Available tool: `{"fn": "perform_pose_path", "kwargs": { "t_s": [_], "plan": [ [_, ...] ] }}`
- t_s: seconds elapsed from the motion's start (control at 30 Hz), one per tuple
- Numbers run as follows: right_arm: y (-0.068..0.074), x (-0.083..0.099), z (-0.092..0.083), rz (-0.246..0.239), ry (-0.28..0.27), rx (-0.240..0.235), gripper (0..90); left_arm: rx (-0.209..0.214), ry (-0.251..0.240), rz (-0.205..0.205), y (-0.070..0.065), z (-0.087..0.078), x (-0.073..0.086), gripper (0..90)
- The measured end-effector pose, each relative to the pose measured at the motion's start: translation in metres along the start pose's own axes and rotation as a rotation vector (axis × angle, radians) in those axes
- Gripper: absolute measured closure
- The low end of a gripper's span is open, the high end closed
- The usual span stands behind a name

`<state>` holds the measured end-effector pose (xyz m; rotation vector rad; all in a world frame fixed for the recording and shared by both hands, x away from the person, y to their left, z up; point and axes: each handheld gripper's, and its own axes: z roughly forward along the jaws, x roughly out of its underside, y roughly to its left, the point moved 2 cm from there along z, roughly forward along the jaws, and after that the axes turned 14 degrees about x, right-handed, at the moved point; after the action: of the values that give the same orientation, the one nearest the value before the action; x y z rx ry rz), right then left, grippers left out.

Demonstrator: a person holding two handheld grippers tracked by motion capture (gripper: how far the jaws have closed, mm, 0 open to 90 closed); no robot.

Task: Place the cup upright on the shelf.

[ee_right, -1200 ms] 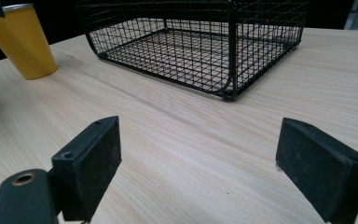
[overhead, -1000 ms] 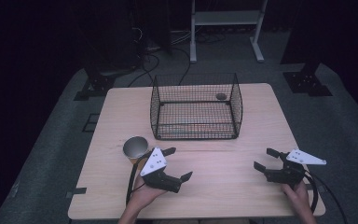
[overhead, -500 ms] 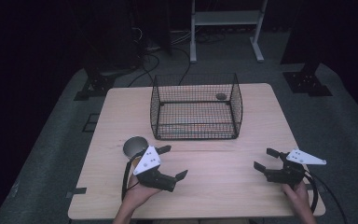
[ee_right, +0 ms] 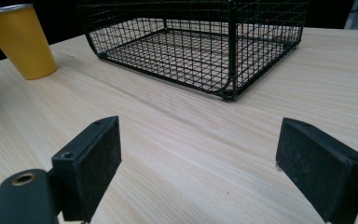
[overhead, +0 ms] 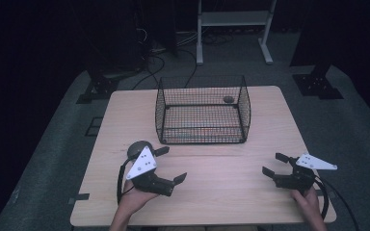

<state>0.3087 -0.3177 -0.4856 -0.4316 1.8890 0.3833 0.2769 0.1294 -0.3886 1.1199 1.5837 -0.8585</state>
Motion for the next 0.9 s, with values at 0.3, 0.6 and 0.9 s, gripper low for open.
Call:
{"fn": "perform_pose_path", "kwargs": {
  "t_s": [0.3, 0.6, 0.9],
  "plan": [
    [0.000, 0.000, 0.000, 0.002, 0.000, 0.001, 13.1, -0.040, -0.013, 0.014, 0.005, -0.020, -0.005, 2.5],
    [-0.001, 0.000, 0.000, 0.011, 0.000, 0.003, 13.1, -0.102, -0.026, 0.012, 0.014, -0.043, -0.004, 1.3],
    [-0.001, 0.000, 0.000, 0.011, 0.001, 0.004, 13.1, -0.149, -0.023, -0.011, 0.027, -0.059, 0.006, 0.3]
  ]
}}
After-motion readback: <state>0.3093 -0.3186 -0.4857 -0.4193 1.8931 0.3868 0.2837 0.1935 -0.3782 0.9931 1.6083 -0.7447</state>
